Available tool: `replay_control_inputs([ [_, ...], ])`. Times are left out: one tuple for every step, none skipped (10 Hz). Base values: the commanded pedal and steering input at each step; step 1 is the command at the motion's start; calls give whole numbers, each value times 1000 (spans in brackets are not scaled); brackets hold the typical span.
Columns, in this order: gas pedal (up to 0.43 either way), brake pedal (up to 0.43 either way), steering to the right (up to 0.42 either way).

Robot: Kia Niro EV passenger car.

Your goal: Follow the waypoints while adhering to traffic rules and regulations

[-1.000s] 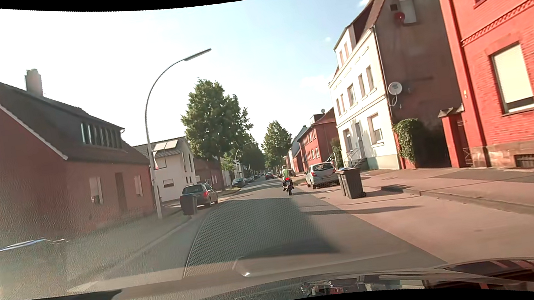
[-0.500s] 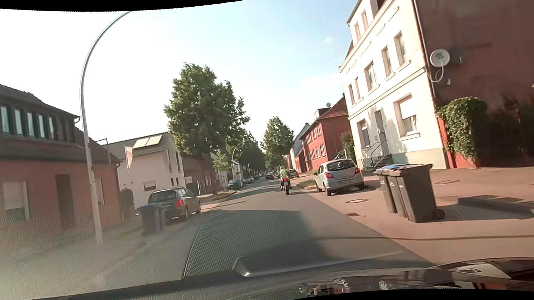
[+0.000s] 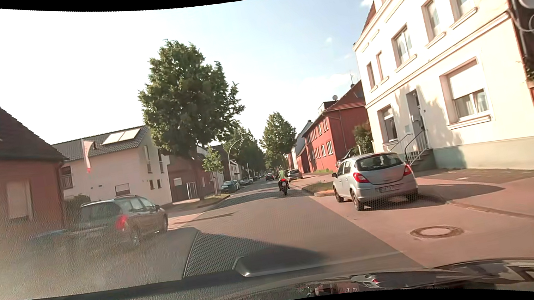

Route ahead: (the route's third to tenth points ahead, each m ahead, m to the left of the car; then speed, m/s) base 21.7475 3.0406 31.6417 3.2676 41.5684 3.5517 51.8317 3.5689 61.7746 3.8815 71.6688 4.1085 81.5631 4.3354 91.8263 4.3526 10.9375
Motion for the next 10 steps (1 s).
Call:
replay_control_inputs([
  [169, 0, -6],
  [169, 0, -6],
  [189, 0, -6],
  [197, 0, -6],
  [197, 0, -6],
  [197, 0, -5],
  [197, 0, -6],
  [197, 0, -6],
  [197, 0, -6],
  [197, 0, -6],
])
